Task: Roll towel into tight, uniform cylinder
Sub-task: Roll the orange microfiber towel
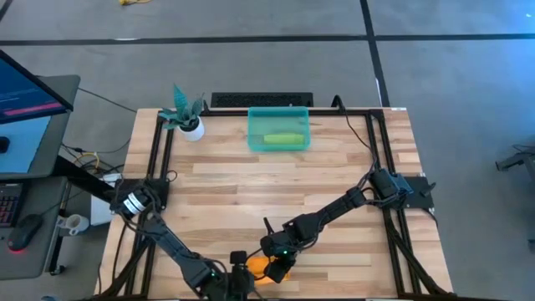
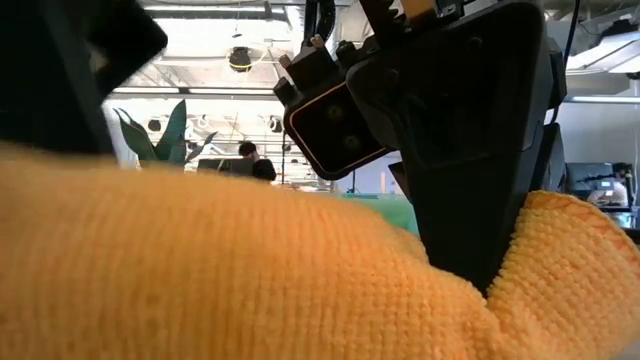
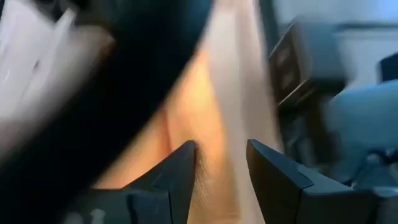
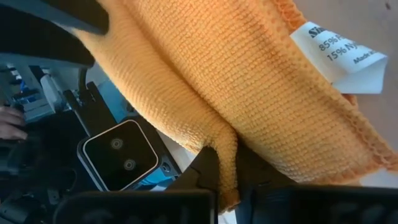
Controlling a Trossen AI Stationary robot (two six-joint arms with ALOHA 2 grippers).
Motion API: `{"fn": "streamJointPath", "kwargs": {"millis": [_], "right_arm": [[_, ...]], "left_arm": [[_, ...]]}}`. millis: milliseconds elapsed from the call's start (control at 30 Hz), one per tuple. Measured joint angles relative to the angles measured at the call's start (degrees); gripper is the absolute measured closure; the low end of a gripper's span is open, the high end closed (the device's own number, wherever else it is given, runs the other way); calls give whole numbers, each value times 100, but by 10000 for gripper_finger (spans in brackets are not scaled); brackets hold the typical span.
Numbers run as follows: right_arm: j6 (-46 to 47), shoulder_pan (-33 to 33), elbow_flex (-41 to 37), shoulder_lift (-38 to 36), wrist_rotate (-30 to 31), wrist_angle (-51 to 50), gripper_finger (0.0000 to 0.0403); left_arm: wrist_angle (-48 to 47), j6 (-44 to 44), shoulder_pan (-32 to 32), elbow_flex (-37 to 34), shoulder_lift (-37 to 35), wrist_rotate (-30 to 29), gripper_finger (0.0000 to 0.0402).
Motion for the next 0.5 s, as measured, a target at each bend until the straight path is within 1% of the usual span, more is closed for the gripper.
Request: {"fn": "streamJointPath", "kwargs": {"millis": [100, 333, 433, 500], "right_arm": [[-7, 5, -2, -1, 16, 13, 369], [-15, 48, -7, -1, 47, 48, 374], [-15, 57, -7, -1, 43, 70, 371], [-15, 57, -7, -1, 37, 63, 366]], "left_arm": [[-183, -58, 15, -8, 39, -1, 262], [-677, -43, -134, 42, -140, -638, 262], [-573, -7, -273, 99, -251, -992, 262], [-284, 151, -377, 99, -260, -1072, 262]]}}
